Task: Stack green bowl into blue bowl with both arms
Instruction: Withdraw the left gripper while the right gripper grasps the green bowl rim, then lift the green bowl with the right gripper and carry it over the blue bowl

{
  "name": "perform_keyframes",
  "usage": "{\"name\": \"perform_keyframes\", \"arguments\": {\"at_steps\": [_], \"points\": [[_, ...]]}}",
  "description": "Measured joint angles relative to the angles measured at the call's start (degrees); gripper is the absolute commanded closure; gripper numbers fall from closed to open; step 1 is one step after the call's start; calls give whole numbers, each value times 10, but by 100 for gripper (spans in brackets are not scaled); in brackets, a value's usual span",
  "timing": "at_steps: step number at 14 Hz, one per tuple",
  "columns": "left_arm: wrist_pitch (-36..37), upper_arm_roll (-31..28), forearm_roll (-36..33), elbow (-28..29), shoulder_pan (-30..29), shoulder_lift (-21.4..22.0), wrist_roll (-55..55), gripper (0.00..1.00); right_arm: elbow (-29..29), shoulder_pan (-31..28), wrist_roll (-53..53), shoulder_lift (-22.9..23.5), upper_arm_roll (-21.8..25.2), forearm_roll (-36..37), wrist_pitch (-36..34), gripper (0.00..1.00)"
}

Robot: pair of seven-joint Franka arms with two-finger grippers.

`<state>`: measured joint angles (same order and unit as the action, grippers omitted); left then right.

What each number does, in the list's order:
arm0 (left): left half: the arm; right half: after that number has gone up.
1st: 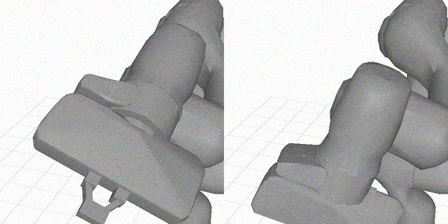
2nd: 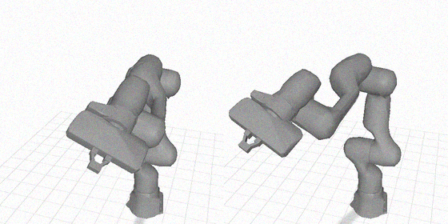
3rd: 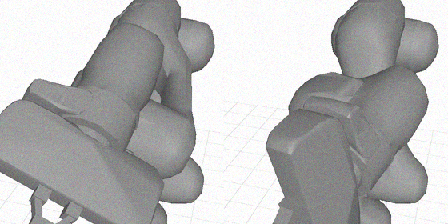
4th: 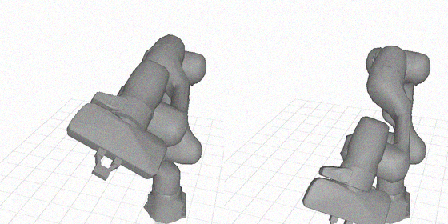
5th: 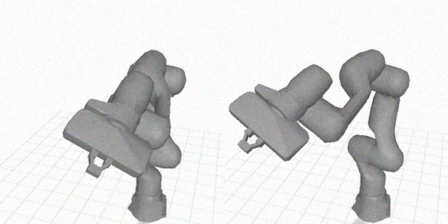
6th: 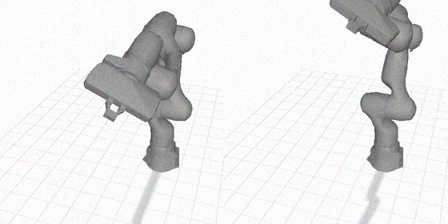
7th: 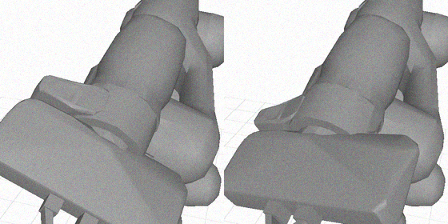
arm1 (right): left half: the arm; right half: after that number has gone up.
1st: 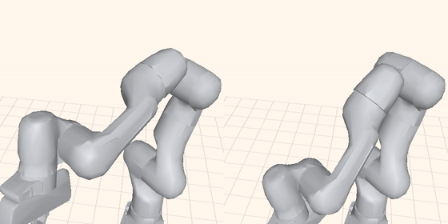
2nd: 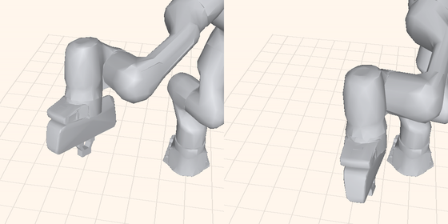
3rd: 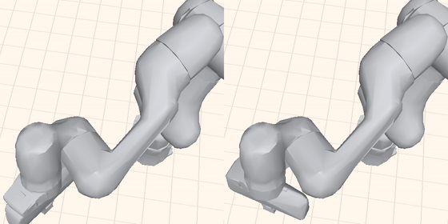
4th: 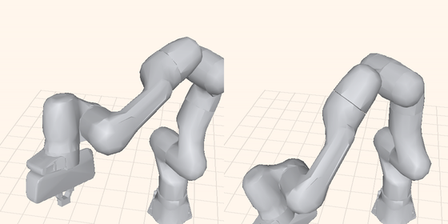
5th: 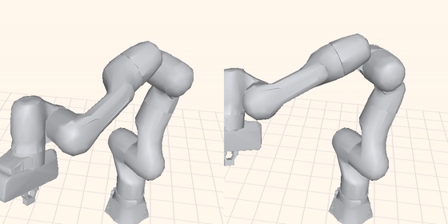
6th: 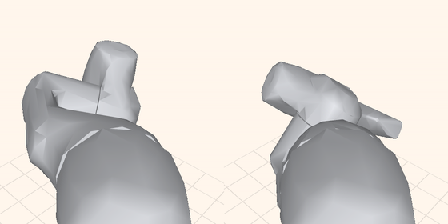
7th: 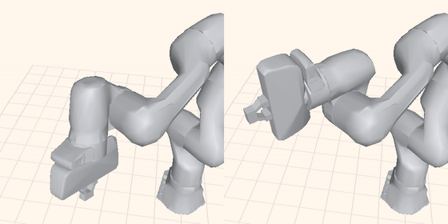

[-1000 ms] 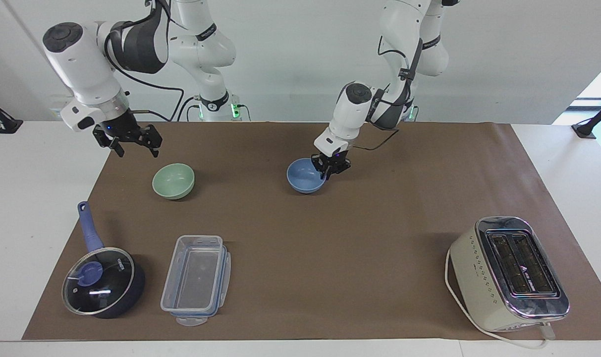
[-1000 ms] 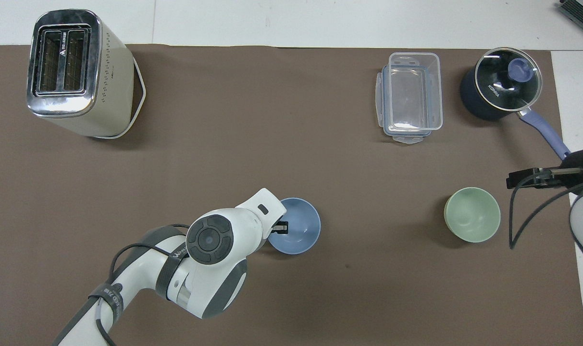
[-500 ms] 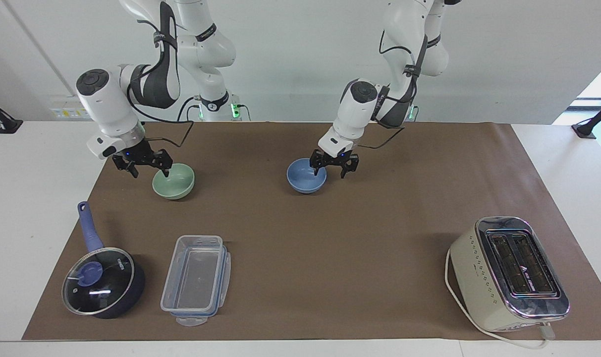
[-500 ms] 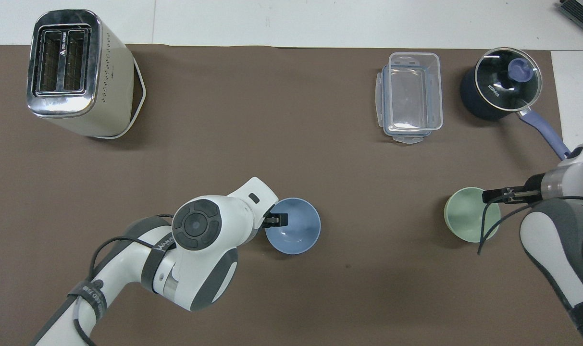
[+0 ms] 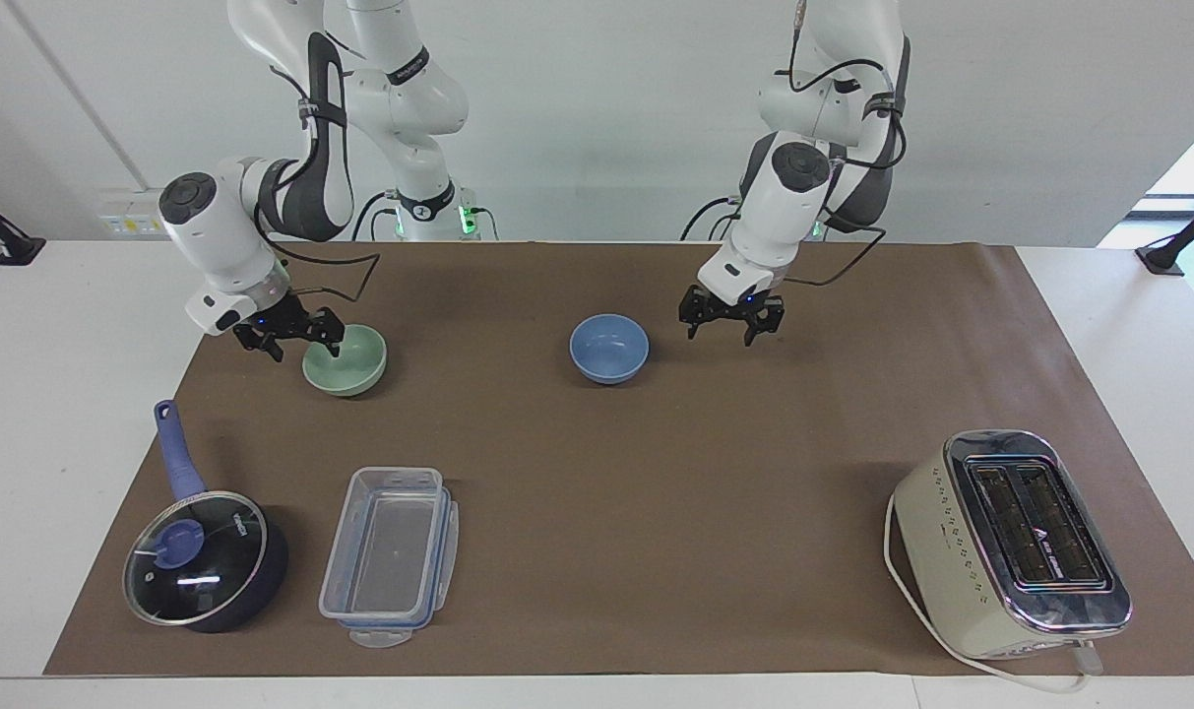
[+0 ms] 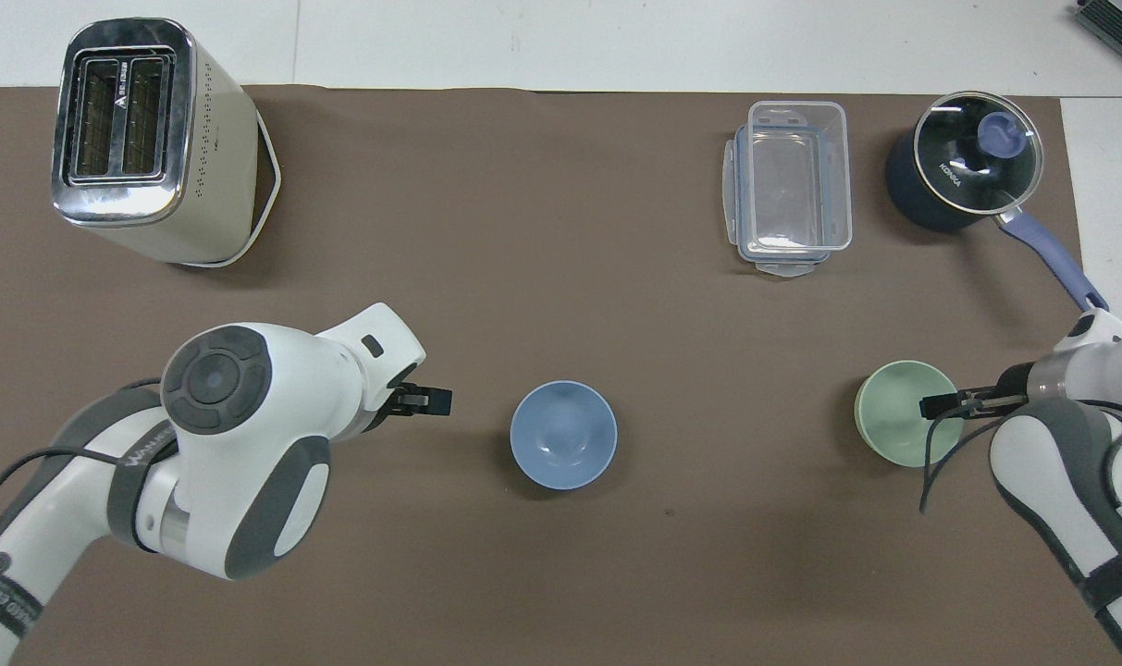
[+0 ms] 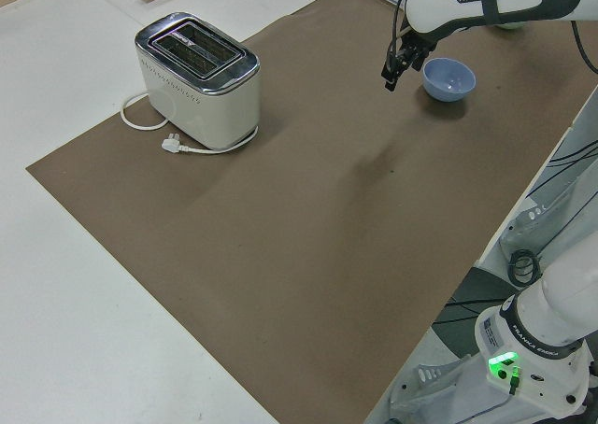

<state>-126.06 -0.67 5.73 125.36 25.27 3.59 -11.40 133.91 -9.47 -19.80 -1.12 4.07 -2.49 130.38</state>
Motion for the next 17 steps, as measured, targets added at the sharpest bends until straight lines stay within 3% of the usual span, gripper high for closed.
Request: {"name": "perform_keyframes", "arguments": {"at_steps": [2, 4, 6, 10, 13, 17], "points": [[56, -1, -1, -35, -39, 11, 55, 0, 7, 0, -7, 4, 0, -3, 9, 3], [120, -1, -2, -89, -74, 14, 101, 0, 10, -3, -10, 10, 0, -4, 17, 44], [176, -1, -3, -144, -114, 15, 154, 0, 10, -8, -14, 16, 0, -5, 26, 100], [231, -2, -16, -227, -186, 15, 226, 0, 9, -12, -15, 17, 0, -30, 27, 100], [284, -2, -29, -289, -207, 5, 237, 0, -4, -12, -15, 19, 0, -31, 23, 100], [338, -2, -29, -359, -224, -33, 238, 0, -83, -12, -15, 4, 0, -41, -76, 100]]}}
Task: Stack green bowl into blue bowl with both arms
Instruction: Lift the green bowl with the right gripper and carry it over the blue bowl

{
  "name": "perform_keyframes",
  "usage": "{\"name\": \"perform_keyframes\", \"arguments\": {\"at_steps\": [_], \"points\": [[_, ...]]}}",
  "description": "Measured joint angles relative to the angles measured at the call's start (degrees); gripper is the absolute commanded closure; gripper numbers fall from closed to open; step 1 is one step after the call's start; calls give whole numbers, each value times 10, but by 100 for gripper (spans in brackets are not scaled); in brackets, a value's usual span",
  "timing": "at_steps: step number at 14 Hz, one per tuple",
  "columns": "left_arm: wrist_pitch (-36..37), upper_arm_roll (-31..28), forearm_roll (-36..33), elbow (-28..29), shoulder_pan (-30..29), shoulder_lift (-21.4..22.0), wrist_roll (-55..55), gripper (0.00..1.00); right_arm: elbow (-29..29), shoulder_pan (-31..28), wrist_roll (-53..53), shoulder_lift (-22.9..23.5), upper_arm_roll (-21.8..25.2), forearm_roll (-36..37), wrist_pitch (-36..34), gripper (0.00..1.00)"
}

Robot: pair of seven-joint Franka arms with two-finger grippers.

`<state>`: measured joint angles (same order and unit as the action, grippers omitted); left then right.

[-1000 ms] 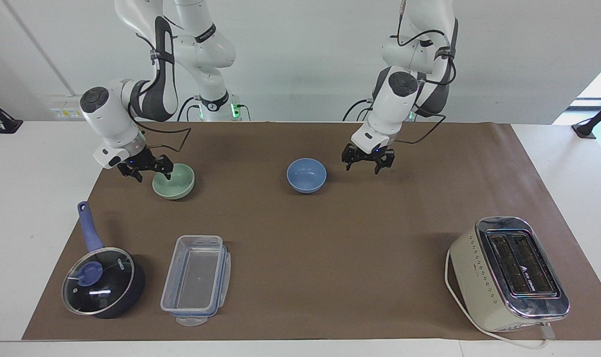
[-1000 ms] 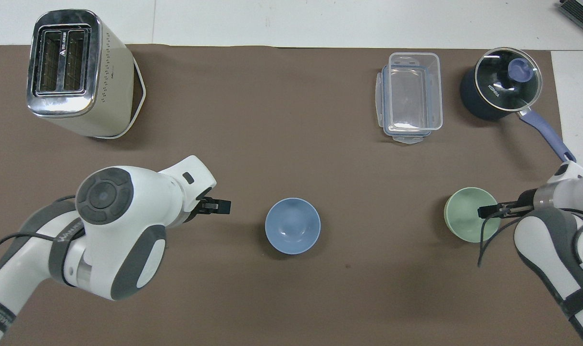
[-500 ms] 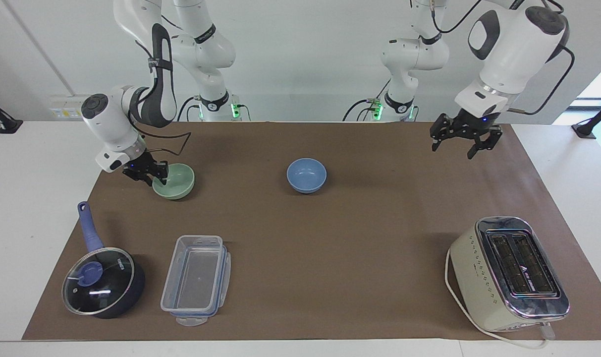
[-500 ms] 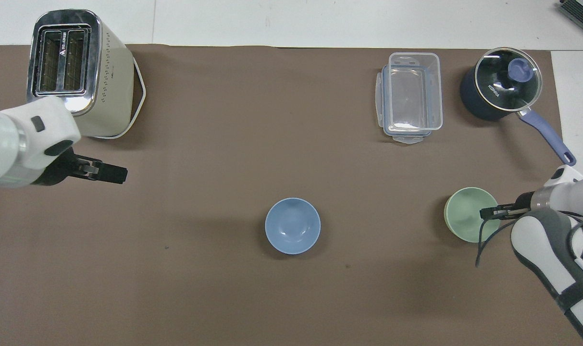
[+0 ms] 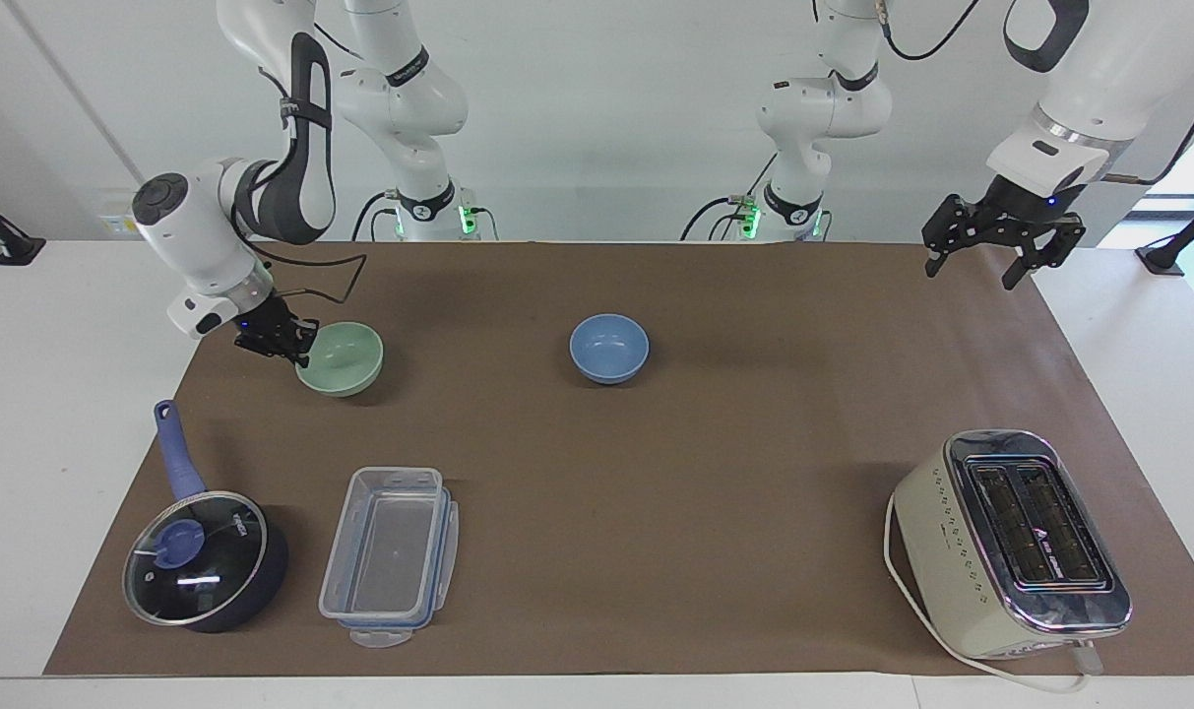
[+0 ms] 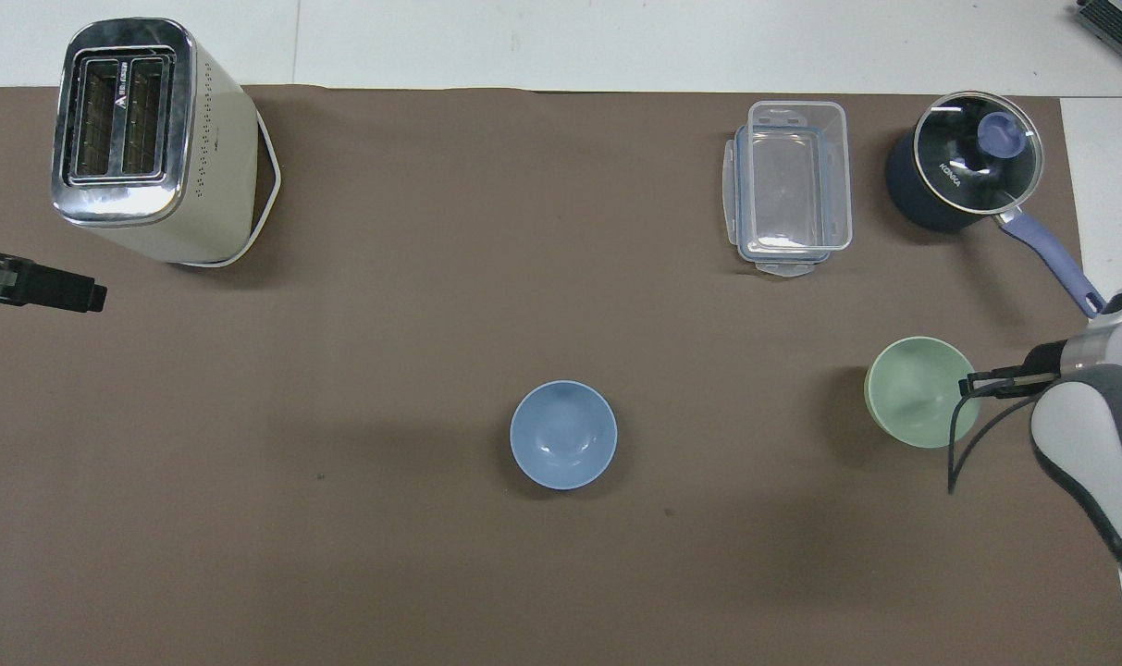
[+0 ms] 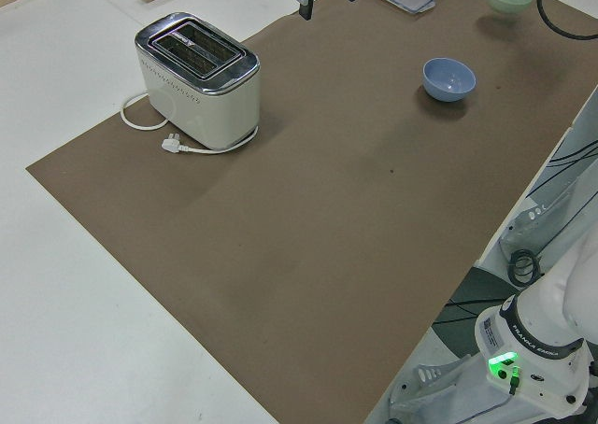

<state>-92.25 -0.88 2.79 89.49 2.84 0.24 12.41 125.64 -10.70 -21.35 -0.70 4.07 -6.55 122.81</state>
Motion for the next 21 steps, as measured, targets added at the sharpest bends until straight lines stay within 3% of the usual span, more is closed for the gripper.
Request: {"name": "perform_keyframes", "arguments": {"at_steps": [5, 9, 14, 21], "points": [[22, 1, 0, -8, -1, -6, 0, 0, -76, 10, 15, -56, -8, -24, -115, 100], [51, 1, 0, -6, -1, -4, -3, 0, -138, 71, 106, -63, -11, -28, -170, 100], [53, 2, -2, -6, -1, -1, -17, 0, -142, 204, 288, -47, -15, -28, -152, 100], [53, 3, -14, -6, -1, 0, -18, 0, -141, 358, 477, 27, -17, -28, -56, 100]]}}
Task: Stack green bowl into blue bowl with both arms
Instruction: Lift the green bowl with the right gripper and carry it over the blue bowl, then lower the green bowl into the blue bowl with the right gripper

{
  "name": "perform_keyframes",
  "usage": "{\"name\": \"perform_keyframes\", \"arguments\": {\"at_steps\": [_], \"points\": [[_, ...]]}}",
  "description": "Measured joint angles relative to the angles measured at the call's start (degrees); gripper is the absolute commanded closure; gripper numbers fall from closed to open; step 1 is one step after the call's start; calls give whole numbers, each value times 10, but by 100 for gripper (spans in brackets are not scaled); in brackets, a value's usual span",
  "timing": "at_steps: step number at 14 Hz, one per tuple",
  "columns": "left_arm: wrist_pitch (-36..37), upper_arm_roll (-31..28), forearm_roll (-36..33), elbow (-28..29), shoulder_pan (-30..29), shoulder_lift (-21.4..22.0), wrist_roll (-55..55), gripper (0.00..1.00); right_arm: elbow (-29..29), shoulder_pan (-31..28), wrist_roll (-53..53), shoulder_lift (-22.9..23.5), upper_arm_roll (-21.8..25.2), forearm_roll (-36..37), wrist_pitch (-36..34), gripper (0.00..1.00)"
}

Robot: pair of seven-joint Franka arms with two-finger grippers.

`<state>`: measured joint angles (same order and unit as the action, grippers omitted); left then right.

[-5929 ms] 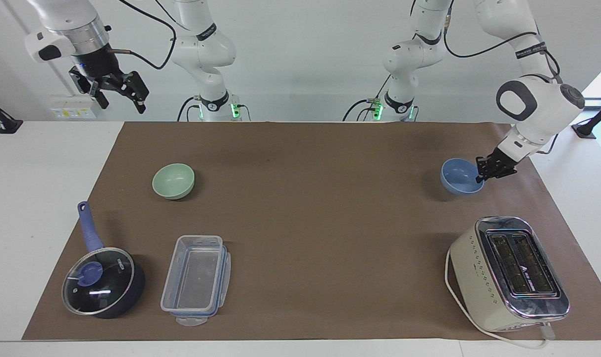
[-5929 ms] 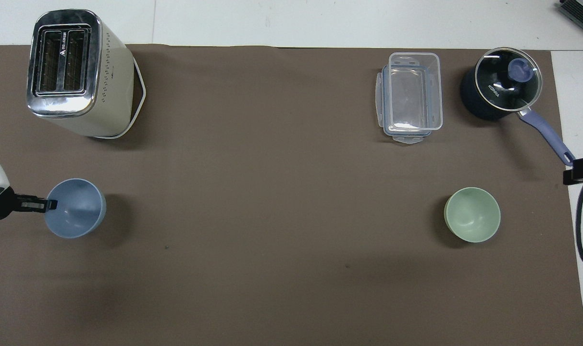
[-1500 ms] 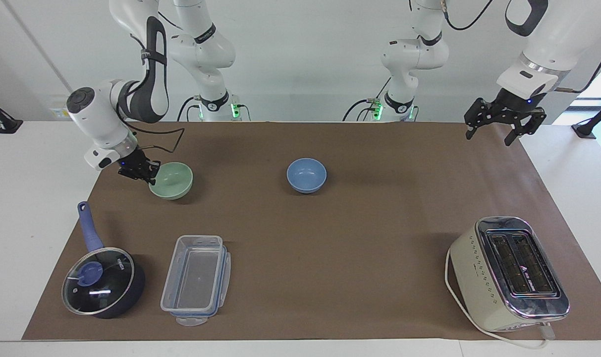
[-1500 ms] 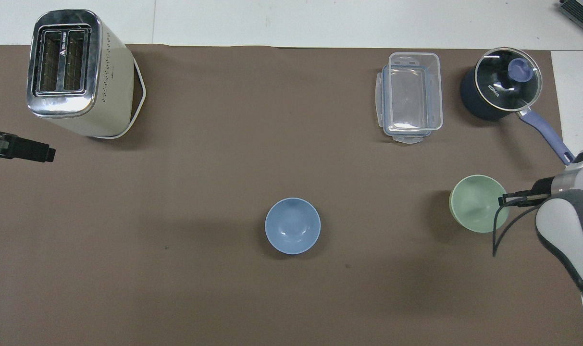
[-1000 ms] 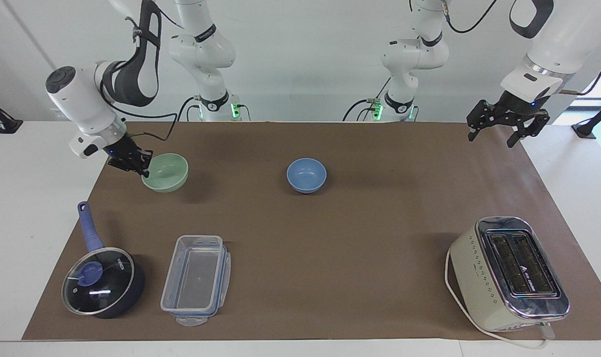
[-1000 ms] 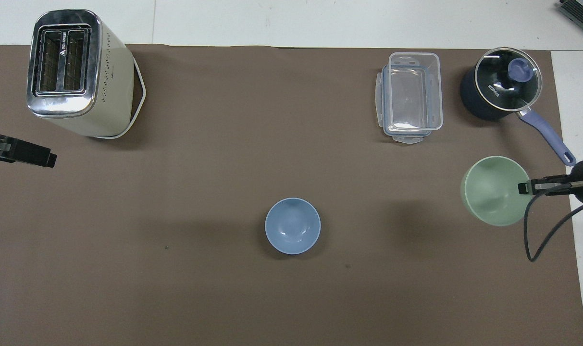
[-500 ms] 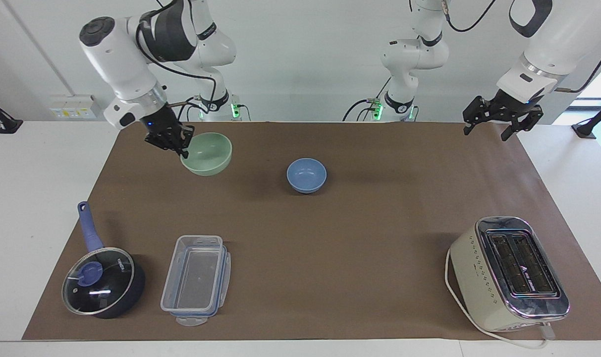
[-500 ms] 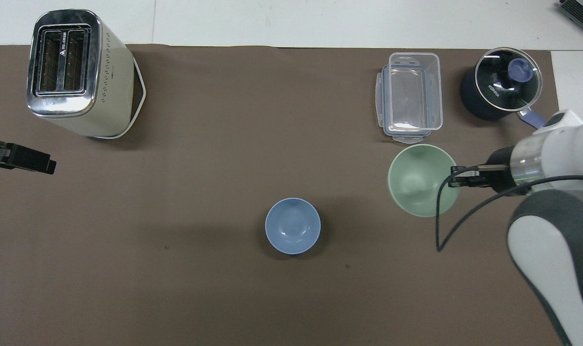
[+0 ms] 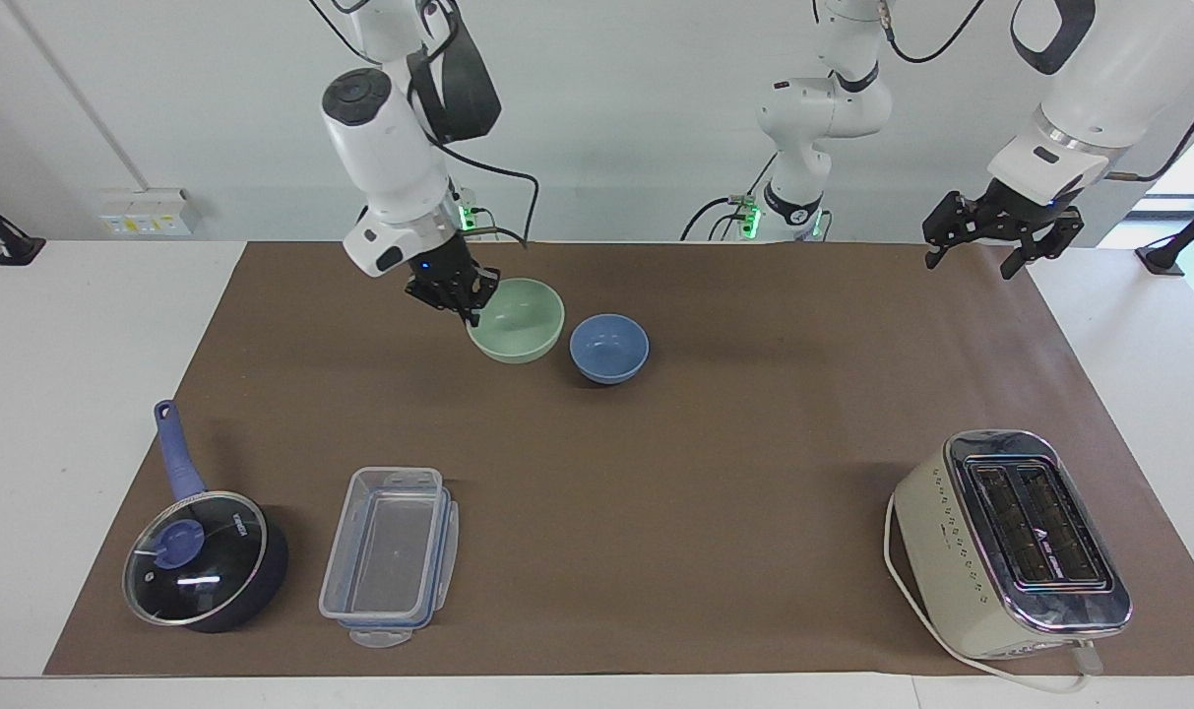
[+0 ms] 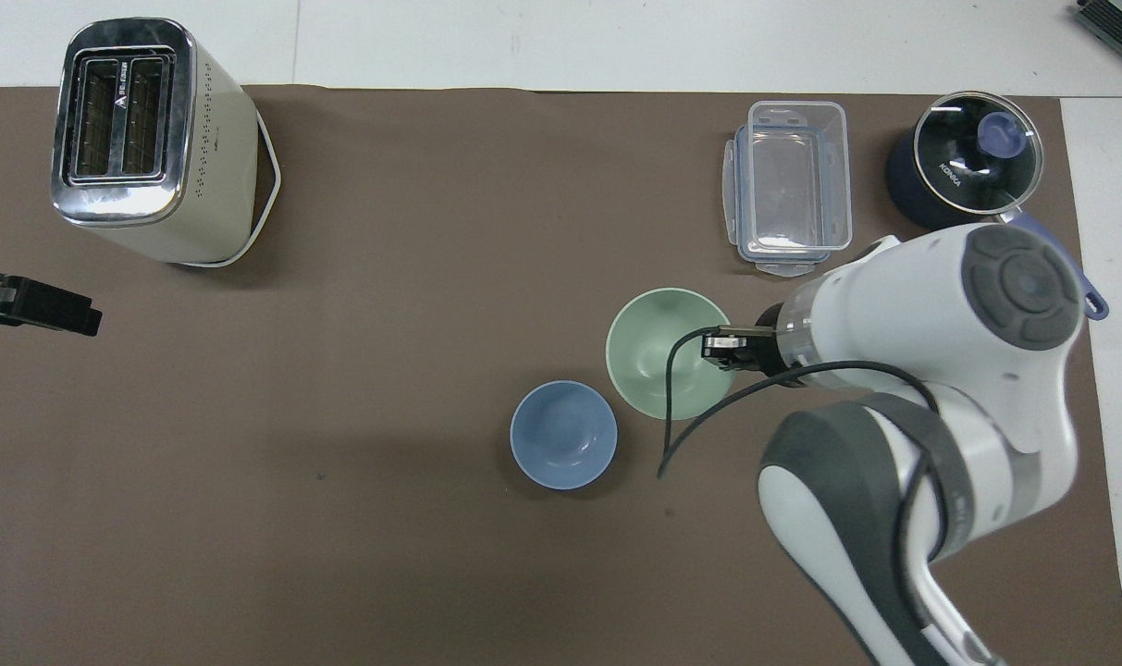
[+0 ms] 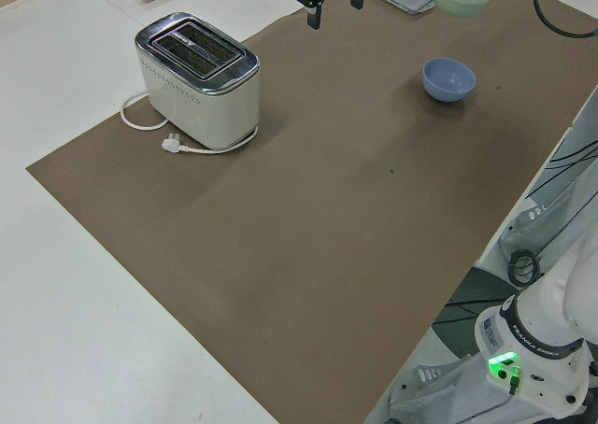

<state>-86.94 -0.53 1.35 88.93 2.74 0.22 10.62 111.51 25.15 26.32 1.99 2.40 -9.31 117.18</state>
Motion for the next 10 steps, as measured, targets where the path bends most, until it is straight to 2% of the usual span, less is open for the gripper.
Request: {"name": "perform_keyframes", "arguments": {"at_steps": [4, 10], "points": [[0, 0, 0, 0, 0, 1, 0, 0, 13, 30, 20, 11, -1, -1, 6, 100], [0, 0, 0, 0, 0, 1, 0, 0, 65, 68, 44, 12, -2, -1, 45, 100]]}}
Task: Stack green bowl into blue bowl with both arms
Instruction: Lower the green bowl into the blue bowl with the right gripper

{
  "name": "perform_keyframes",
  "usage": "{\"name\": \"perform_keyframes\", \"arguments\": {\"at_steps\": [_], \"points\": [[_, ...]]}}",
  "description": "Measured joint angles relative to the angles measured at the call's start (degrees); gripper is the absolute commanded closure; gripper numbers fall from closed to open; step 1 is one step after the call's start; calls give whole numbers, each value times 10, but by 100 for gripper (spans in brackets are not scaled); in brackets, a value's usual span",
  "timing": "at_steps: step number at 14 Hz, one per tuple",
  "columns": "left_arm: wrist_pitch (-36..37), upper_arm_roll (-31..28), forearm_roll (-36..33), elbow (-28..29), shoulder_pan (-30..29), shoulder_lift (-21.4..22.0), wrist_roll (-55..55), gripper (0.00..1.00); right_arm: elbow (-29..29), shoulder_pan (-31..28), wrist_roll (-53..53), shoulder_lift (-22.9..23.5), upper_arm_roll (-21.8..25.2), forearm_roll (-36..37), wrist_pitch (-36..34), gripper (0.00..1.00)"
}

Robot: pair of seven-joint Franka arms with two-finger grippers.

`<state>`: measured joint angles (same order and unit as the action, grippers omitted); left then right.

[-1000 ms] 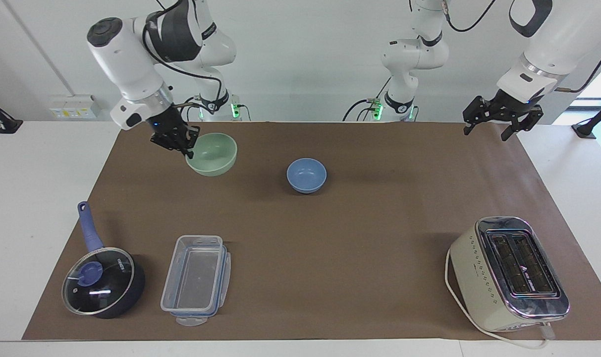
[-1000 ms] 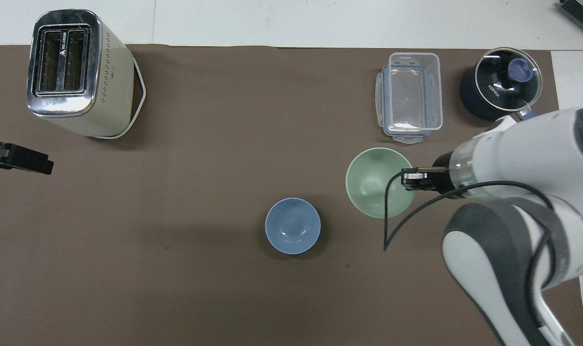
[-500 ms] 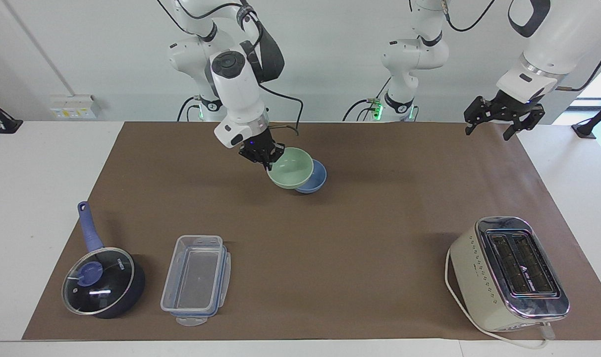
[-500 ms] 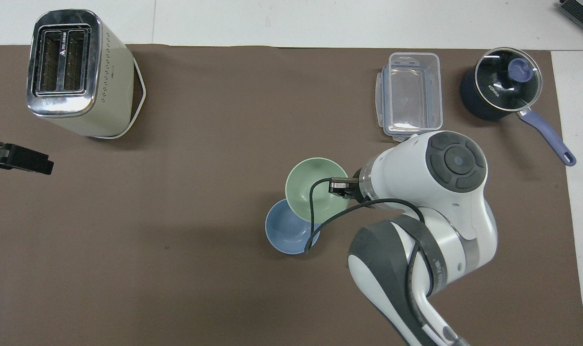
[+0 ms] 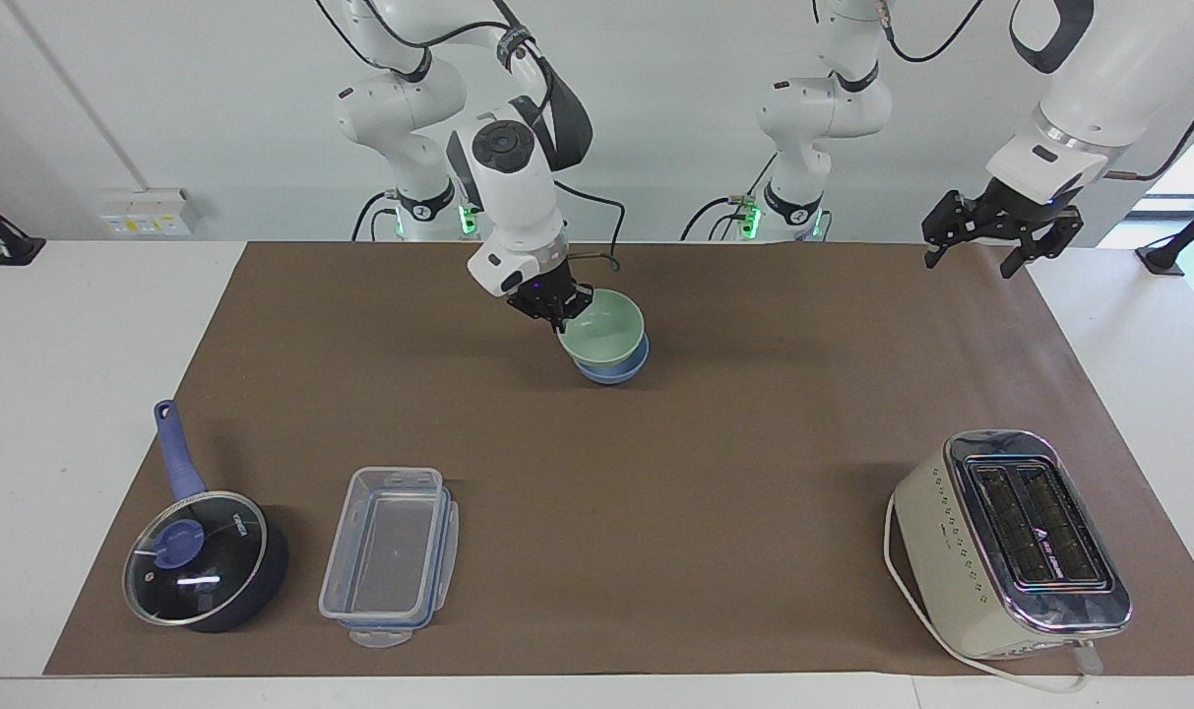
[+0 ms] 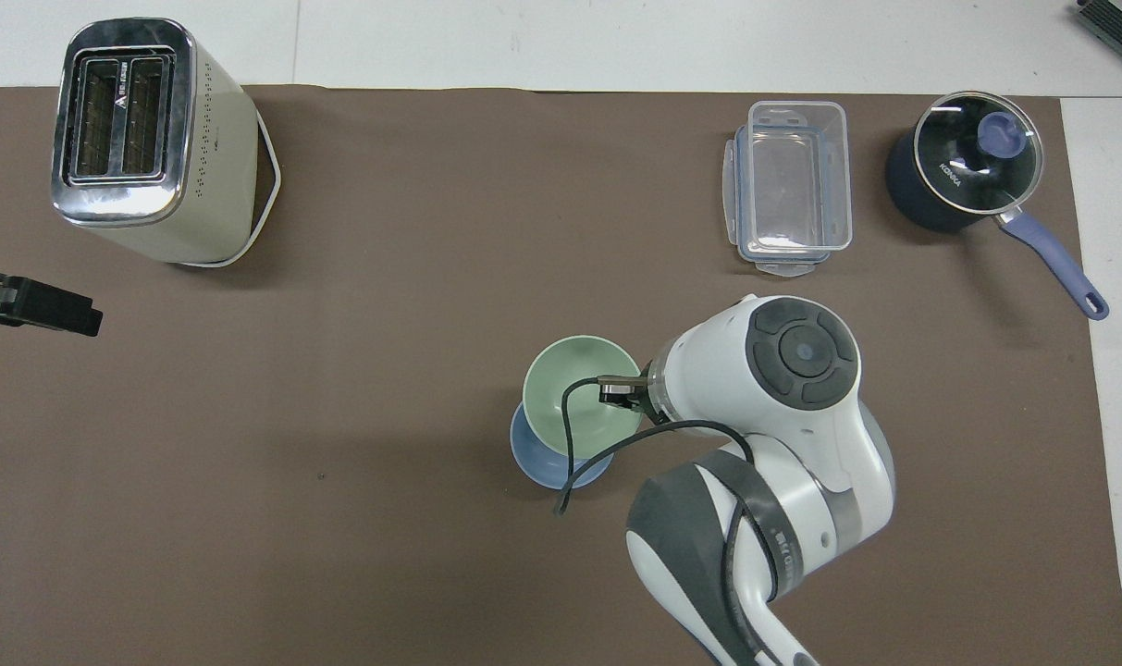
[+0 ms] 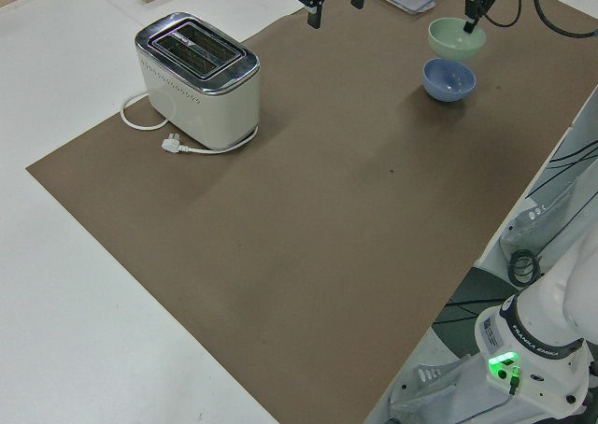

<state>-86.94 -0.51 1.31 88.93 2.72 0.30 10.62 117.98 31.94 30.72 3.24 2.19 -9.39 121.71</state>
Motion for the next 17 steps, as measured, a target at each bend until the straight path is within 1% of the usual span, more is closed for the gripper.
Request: {"name": "perform_keyframes", "arguments": {"at_steps": [3, 7, 10, 14, 17], "points": [[0, 0, 0, 0, 0, 0, 0, 0, 23, 9, 0, 2, -1, 0, 28, 100], [0, 0, 0, 0, 0, 0, 0, 0, 34, 10, 0, 2, -1, -1, 35, 100], [0, 0, 0, 0, 0, 0, 0, 0, 50, 15, 0, 4, -2, -5, 69, 100], [0, 0, 0, 0, 0, 0, 0, 0, 55, 16, 0, 12, -2, -5, 85, 100], [0, 0, 0, 0, 0, 0, 0, 0, 55, 30, 0, 18, -2, -6, 90, 100]]}}
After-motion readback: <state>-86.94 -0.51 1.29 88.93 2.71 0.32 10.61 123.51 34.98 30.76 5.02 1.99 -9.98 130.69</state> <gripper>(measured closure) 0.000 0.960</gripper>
